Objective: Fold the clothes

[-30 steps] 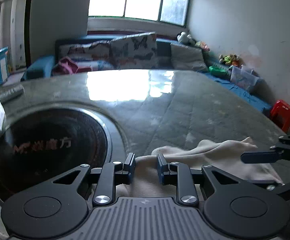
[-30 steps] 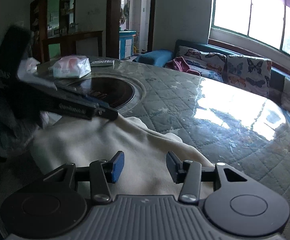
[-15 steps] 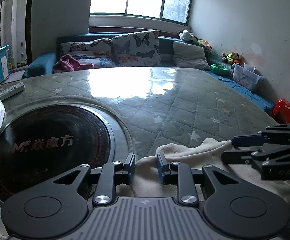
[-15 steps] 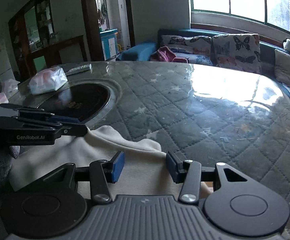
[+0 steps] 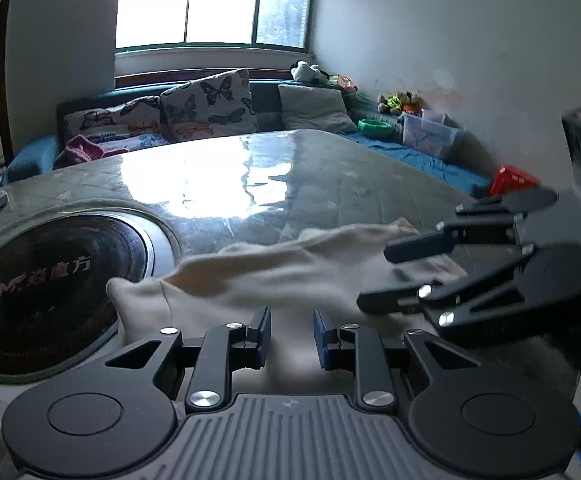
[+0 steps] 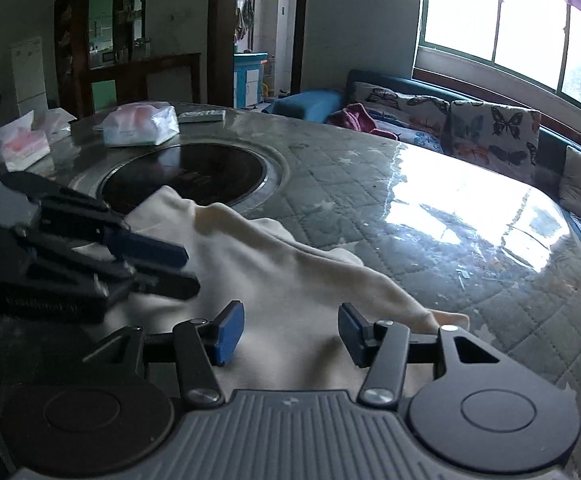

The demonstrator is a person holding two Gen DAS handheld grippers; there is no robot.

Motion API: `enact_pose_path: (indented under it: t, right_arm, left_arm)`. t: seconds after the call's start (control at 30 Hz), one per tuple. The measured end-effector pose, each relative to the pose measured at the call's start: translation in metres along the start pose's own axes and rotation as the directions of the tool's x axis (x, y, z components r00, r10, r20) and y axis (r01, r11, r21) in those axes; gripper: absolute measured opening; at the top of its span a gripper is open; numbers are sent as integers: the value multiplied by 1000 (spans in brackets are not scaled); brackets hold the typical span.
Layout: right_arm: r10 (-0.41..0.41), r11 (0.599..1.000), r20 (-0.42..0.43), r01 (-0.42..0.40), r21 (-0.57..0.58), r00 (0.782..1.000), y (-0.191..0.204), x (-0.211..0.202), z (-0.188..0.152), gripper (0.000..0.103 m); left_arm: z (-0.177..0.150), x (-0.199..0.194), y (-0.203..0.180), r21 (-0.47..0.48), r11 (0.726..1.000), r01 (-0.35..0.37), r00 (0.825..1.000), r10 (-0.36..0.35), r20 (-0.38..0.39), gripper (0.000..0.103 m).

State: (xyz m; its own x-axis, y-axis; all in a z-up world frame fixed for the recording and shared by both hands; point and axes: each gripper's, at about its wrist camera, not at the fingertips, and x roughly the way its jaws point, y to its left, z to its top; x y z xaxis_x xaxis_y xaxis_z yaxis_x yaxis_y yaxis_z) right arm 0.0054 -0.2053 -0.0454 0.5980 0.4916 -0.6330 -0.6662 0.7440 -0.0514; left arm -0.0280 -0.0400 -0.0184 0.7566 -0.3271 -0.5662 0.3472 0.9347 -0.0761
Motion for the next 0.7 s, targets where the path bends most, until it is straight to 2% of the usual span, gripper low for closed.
enact_pose_path:
  t: [0.37, 0.5, 0.7]
  right_arm:
    - [38, 997, 7, -38, -65, 999, 31, -14, -6, 54]
    - [75, 993, 15, -73, -98, 997, 48, -15, -6, 54]
    - [153, 974, 8, -150, -168, 988, 76, -10, -5, 54]
  left_arm:
    - [-20, -21, 4, 13, 999, -34, 999, 34, 6, 26]
    - [-25, -32, 3, 25, 999, -46, 999, 46, 22, 26]
    - [-37, -44, 18, -19, 995, -93, 996, 93, 1, 26]
